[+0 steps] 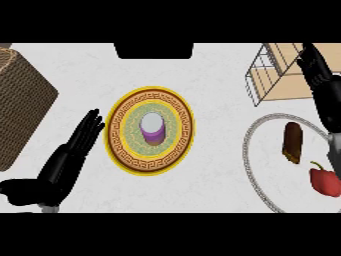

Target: Pick the sweet potato from the placemat and place it in the tiered shelf

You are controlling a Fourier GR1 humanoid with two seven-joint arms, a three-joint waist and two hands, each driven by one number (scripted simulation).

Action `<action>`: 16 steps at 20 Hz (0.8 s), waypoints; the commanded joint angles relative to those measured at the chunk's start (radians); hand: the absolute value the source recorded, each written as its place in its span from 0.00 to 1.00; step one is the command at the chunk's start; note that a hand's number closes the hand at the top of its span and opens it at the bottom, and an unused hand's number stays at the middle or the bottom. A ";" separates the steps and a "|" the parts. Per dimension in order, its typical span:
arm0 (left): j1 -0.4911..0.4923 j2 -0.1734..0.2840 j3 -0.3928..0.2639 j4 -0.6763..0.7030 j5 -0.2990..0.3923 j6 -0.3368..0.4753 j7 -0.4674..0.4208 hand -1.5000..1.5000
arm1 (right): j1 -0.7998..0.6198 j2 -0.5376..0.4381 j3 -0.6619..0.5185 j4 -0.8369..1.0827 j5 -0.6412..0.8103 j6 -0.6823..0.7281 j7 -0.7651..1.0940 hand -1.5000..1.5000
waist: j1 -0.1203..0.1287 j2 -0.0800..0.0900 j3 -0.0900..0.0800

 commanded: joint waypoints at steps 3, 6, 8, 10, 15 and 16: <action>0.074 0.020 0.076 0.076 0.025 0.079 0.098 0.50 | 0.052 -0.202 -0.067 -0.055 0.186 -0.132 0.112 1.00 | -0.023 0.006 0.015; 0.117 0.060 0.168 0.184 0.047 0.149 0.176 0.50 | 0.089 -0.355 -0.132 -0.018 0.341 -0.228 0.146 1.00 | -0.071 0.005 0.010; 0.137 0.032 0.141 0.182 0.059 0.143 0.180 0.50 | 0.215 -0.441 -0.132 0.153 0.436 -0.250 0.292 1.00 | -0.120 0.026 0.003; 0.130 0.033 0.162 0.209 0.090 0.145 0.229 0.50 | 0.264 -0.400 -0.176 0.095 0.413 -0.327 0.389 1.00 | -0.102 0.004 0.013; 0.016 0.045 0.182 0.309 0.089 0.116 0.280 0.50 | 0.502 -0.407 -0.145 -0.267 0.435 -0.306 0.504 0.00 | -0.065 0.006 0.015; 0.064 0.022 0.150 0.277 0.075 0.112 0.256 0.50 | 0.517 -0.409 -0.129 -0.318 0.459 -0.298 0.561 0.00 | -0.040 0.007 0.016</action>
